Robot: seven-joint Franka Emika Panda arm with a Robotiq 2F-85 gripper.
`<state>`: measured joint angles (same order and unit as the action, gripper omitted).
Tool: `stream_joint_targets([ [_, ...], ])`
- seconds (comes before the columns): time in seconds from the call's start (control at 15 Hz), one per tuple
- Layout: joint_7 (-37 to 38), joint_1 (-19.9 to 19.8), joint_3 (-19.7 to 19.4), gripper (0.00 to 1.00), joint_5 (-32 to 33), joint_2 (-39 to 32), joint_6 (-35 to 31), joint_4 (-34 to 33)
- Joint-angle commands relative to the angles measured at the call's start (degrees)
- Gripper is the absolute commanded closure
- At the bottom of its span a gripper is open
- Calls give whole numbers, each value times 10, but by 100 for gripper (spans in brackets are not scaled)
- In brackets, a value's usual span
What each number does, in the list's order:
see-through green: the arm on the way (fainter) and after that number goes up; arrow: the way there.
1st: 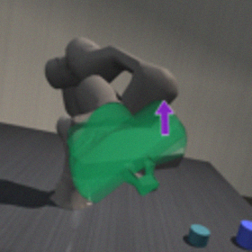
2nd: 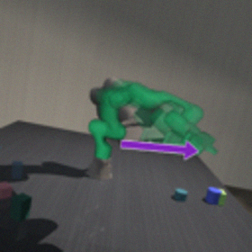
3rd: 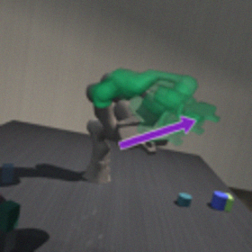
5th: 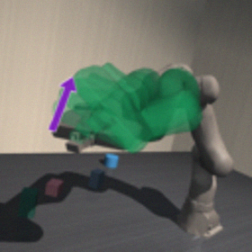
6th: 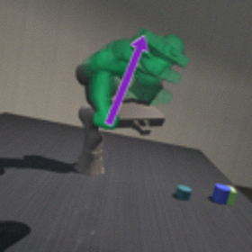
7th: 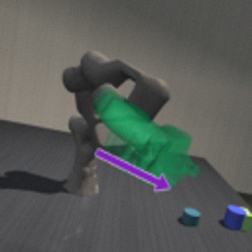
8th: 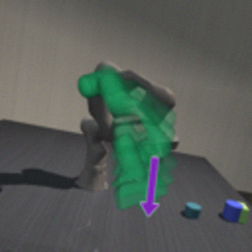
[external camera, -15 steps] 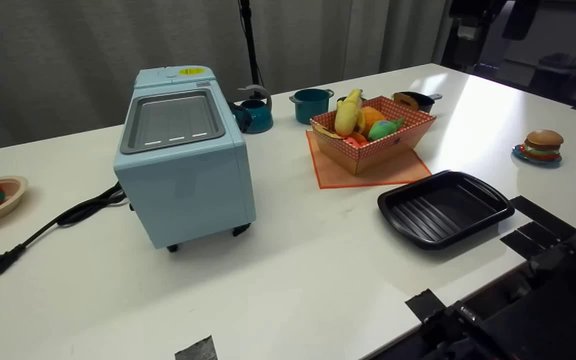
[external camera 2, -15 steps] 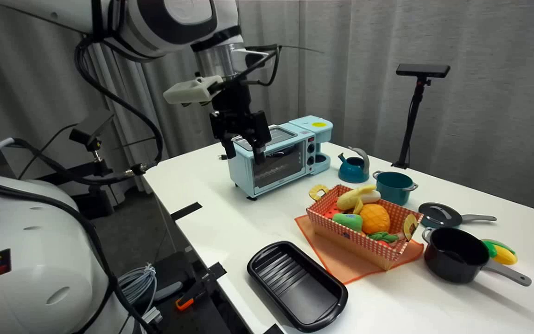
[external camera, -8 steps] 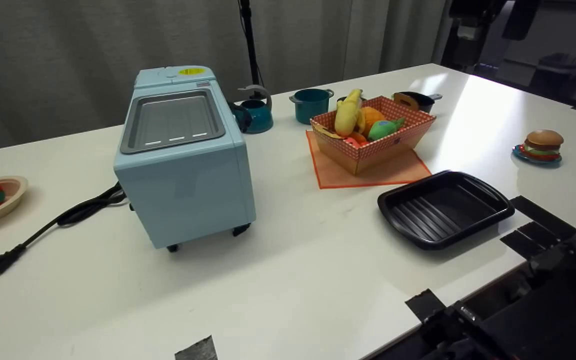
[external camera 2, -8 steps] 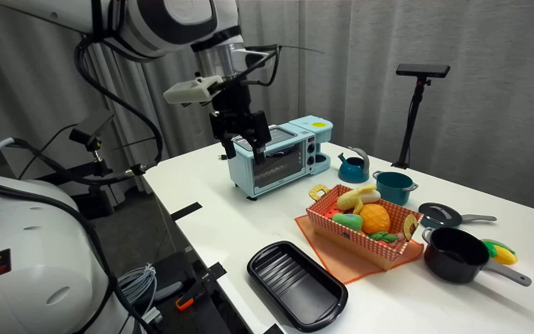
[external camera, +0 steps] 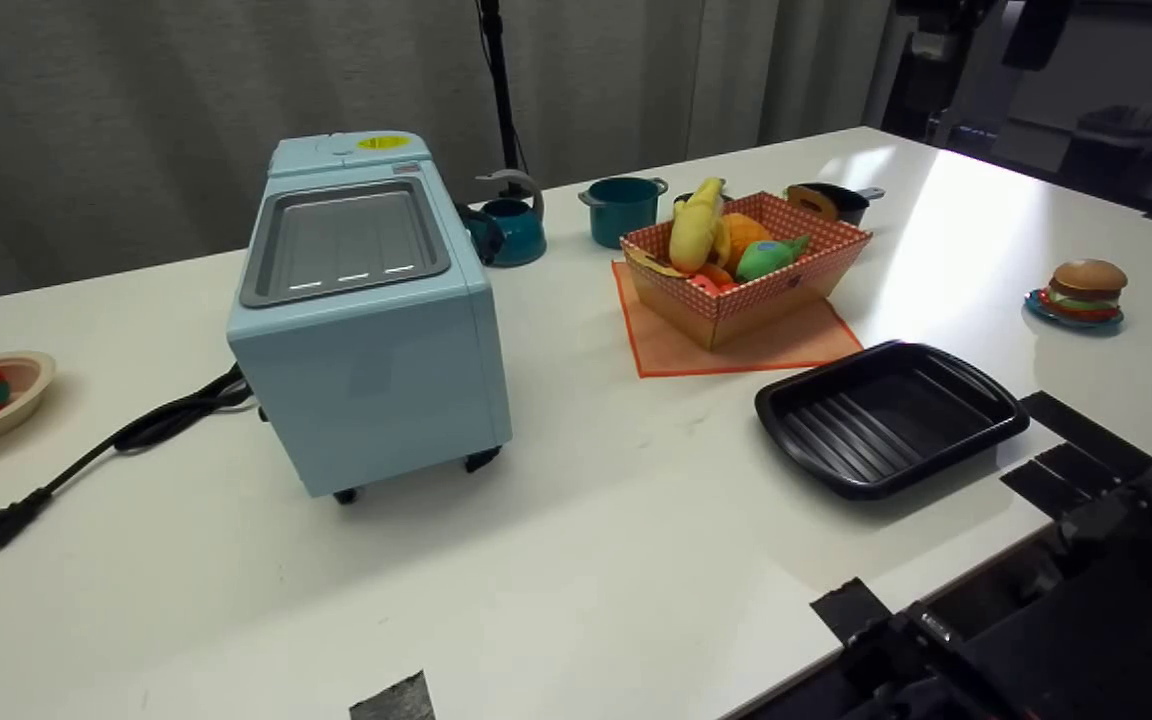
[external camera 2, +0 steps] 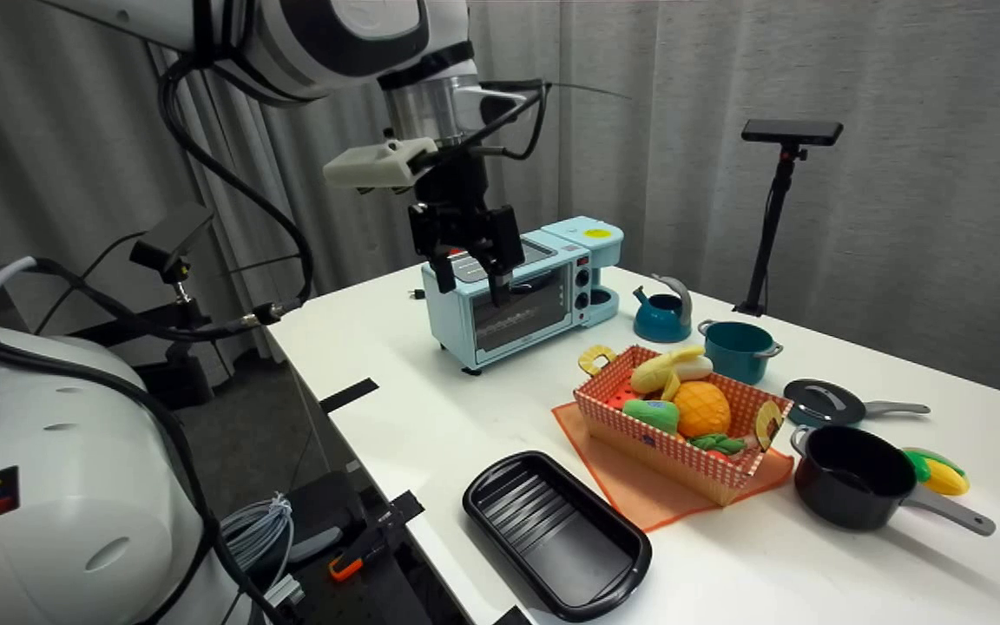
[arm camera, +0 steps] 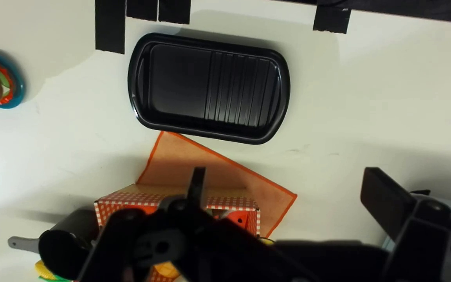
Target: Take the banana plushie from the box and put it on the black plate
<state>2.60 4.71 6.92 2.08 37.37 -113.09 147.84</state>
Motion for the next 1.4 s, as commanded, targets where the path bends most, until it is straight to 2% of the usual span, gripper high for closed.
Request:
stream_joint_targets([
  [0.0,-18,-12,-29,0,2,-73,-15,-63],
  [0.87,0,-20,-58,0,-9,-353,-144,-293],
  [1.33,27,-33,-73,0,-16,-480,-241,-348],
])
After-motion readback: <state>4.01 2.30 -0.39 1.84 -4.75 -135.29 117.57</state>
